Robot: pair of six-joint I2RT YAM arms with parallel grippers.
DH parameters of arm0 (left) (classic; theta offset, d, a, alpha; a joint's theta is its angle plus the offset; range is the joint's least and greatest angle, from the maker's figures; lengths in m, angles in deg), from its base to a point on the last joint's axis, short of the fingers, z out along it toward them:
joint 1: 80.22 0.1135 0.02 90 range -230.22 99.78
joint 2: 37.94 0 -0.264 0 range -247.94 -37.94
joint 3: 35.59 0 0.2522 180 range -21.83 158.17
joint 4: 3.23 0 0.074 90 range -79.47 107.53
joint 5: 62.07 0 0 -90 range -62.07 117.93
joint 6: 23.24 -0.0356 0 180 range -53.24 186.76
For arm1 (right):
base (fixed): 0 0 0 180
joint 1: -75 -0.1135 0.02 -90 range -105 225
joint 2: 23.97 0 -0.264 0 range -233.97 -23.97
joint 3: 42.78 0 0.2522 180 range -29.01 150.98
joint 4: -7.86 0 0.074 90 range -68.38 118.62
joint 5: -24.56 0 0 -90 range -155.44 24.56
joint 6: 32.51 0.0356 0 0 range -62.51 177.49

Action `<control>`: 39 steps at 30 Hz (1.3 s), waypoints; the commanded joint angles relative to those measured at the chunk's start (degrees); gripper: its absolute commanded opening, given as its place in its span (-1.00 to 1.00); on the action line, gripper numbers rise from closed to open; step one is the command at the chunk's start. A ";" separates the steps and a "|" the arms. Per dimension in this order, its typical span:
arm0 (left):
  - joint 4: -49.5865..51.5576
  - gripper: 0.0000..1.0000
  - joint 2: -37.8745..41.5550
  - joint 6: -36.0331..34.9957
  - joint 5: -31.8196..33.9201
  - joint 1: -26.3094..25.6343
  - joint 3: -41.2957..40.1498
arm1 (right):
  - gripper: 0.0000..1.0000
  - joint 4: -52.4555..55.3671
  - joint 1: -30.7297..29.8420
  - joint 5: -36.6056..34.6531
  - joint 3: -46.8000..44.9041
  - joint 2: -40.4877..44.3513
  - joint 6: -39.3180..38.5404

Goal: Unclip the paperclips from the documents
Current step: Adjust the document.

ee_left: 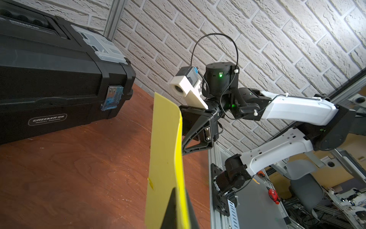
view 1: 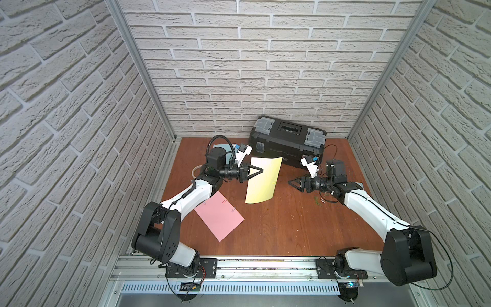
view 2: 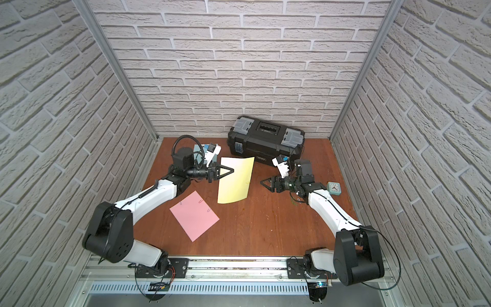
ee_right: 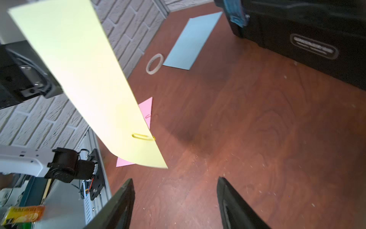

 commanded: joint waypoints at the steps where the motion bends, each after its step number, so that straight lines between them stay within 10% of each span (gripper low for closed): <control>1: -2.42 -1.00 -0.02 0.15 -1.87 -0.79 2.63 | 0.40 -8.53 -1.17 7.60 0.72 -0.66 -0.62; 23: 1.83 -1.00 -1.05 -1.18 -4.27 -2.77 6.00 | 0.46 -27.26 -5.79 19.38 1.40 -7.54 2.54; 39: 4.56 -1.00 -0.09 -3.87 -3.34 -0.75 4.69 | -0.58 -26.30 -5.80 20.95 1.05 -4.16 3.80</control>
